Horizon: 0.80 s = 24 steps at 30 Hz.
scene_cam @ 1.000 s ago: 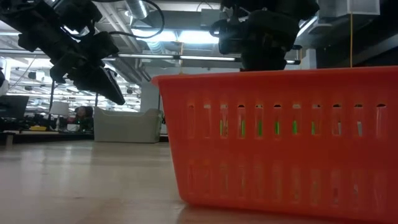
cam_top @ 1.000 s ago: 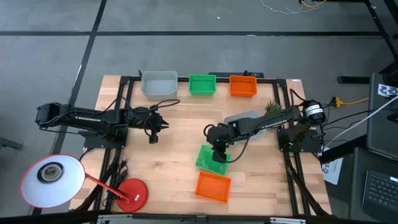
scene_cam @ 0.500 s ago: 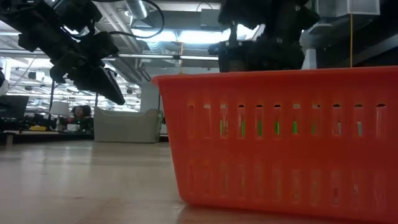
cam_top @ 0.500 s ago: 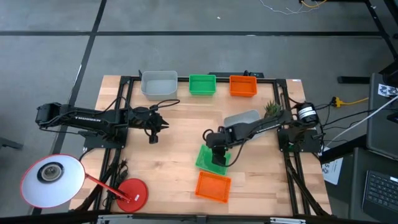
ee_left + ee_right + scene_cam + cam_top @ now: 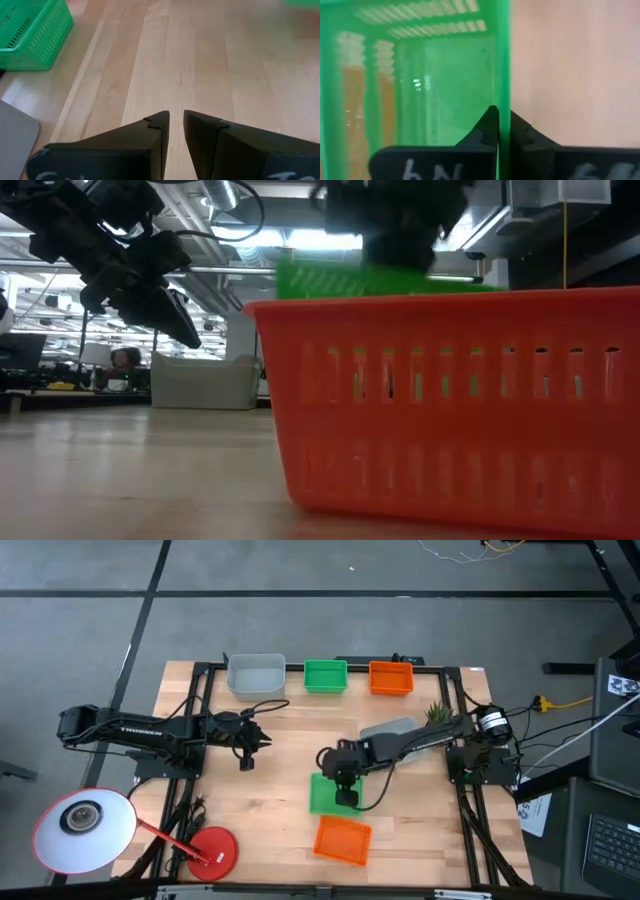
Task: Stack baskets by color
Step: Stack the bottom green bin on top of the top green bins
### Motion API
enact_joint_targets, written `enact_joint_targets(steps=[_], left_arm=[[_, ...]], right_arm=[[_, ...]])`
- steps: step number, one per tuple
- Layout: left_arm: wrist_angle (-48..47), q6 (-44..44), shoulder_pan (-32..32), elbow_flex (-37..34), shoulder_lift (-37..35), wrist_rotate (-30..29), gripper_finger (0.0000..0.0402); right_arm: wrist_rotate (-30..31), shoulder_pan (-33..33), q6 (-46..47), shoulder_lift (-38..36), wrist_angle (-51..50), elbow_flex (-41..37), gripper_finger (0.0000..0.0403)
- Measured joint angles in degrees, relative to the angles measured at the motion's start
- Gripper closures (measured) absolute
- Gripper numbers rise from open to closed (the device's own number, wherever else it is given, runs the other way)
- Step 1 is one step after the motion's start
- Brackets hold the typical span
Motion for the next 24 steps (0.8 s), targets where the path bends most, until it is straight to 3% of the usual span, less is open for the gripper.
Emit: enact_joint_targets(steps=[2,6,9,12,15,20,24], left_arm=[[-0.02,0.0,0.0,0.0,0.0,0.0,0.0352],[-0.13,0.0,0.01,0.0,0.0,0.0,0.0352],[-0.13,0.02,0.0,0.0,0.0,0.0,0.0352],[-0.13,0.02,0.0,0.0,0.0,0.01,0.0352],[-0.13,0.02,0.01,0.0,0.0,0.0,0.0352],[-0.15,0.05,0.01,0.0,0.0,0.0,0.0352],[-0.15,0.9,0.01,0.0,0.0,0.0,0.0352]], right_arm=[[2.17,-0.72,-5.84,-0.29,-4.22,4.9,0.0401],[12.82,-3.93,-18.62,-0.68,-9.17,14.09,0.0401],[18.92,-8.05,-27.53,-0.68,-8.03,18.61,0.0401],[19.57,-13.3,-35.5,-0.68,-2.67,21.16,0.0402],[15.78,-19.63,-40.91,-0.68,2.25,21.97,0.0402],[2.01,-32.2,-42.17,0.28,4.0,21.97,0.0402],[-1.82,-40.8,-42.69,3.44,6.23,21.97,0.0403]])
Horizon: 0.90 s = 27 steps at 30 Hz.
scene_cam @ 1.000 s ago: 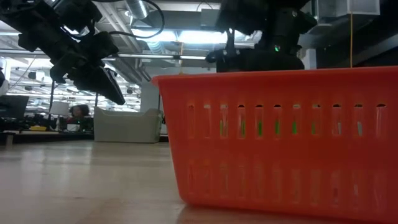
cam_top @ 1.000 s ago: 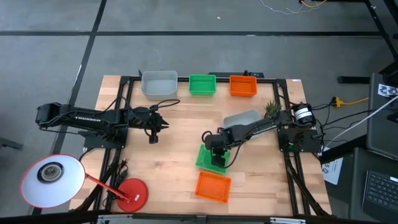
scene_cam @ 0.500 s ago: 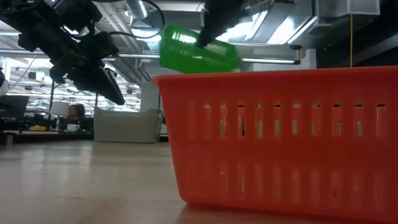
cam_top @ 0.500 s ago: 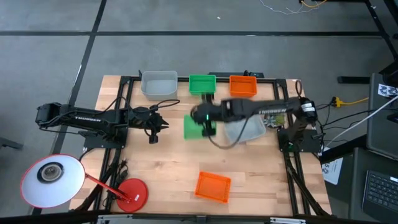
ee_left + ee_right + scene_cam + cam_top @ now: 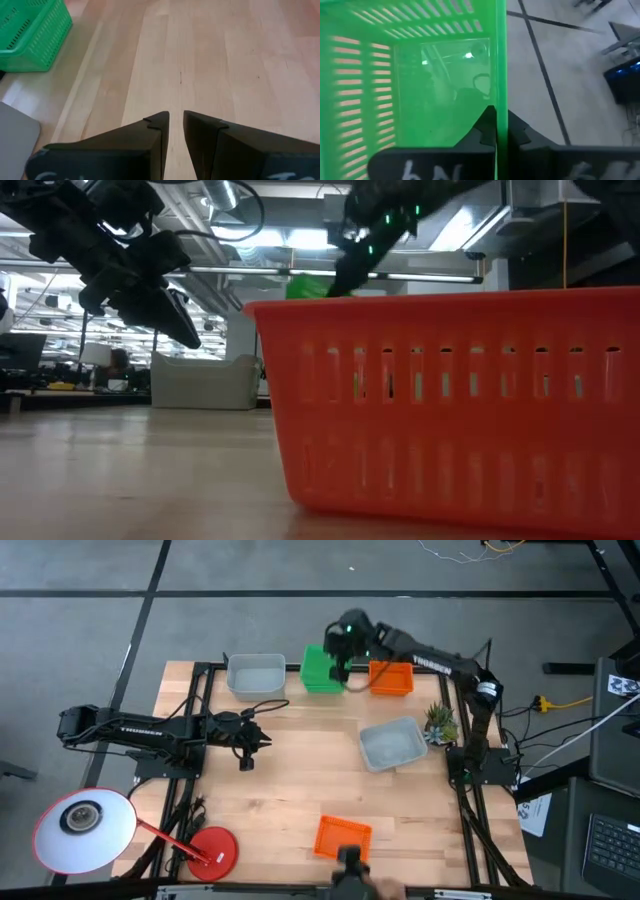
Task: Stack baskets by color
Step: Stack the bottom green bin on top of the top green bins
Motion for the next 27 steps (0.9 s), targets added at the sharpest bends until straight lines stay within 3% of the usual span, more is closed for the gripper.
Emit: enact_joint_targets(steps=[5,7,20,27], left_arm=[[0.04,0.72,0.0,0.0,0.0,0.0,0.0352],[0.06,0.74,0.01,0.0,0.0,0.0,0.0352],[0.22,1.79,0.01,0.0,0.0,-0.02,0.0352],[0.22,1.79,0.0,0.0,0.0,-0.02,0.0352]], right_arm=[[-13.19,-7.29,0.31,4.58,6.14,-0.02,0.0403],[-14.85,-8.36,1.64,6.15,7.09,-0.02,0.0403],[-14.57,-8.92,1.2,8.1,1.27,-0.07,0.0403],[-10.33,-8.94,-1.65,9.03,1.1,-0.07,0.0403]])
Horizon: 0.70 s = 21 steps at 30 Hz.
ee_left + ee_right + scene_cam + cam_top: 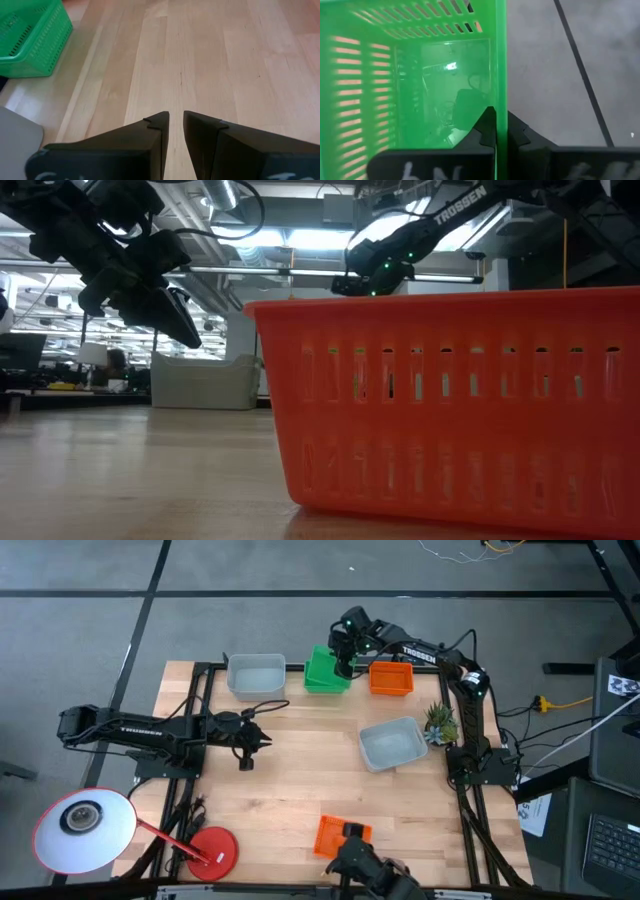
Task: Stack baskets by color
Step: Stack the bottom green bin on top of the top green bins
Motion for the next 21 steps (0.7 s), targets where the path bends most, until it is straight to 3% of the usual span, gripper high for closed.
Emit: enact_joint_targets(steps=[8,21], left_arm=[[0.0,0.0,0.0,0.0,0.0,0.0,0.0352],[-0.02,0.0,0.02,0.0,0.0,0.0,0.0352]], right_arm=[[0.2,0.0,-0.62,2.03,0.52,0.0,0.0396],[0.27,0.0,-2.69,2.16,0.85,0.0,0.0307]])
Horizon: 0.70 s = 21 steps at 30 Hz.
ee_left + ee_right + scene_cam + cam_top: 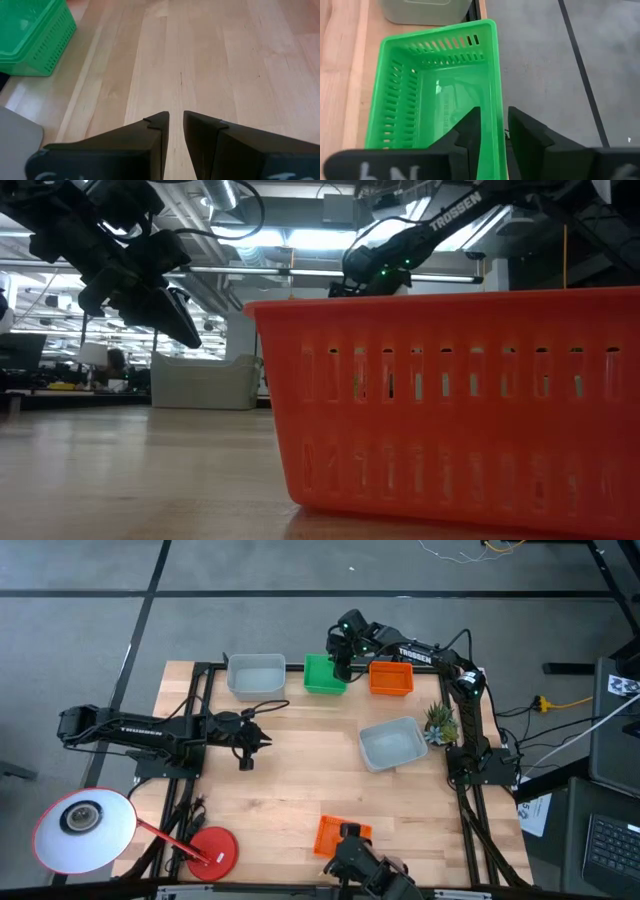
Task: Stack baskets by color
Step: Stack the bottom green bin on top of the top green bins
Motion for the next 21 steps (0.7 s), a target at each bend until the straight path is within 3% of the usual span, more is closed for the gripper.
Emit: enact_joint_targets(steps=[8,14,21], left_arm=[[0.0,0.02,-0.02,0.0,0.0,0.0,0.0352],[-0.01,0.02,-0.02,0.0,0.0,0.0,0.0352],[0.0,0.35,0.0,0.0,0.0,0.0,0.0352]], right_arm=[[1.36,0.85,2.01,-0.62,4.68,0.01,0.0302],[21.62,3.71,1.19,0.0,7.5,-0.07,0.0302],[26.33,6.58,-0.28,4.04,10.88,-0.55,0.0302]])
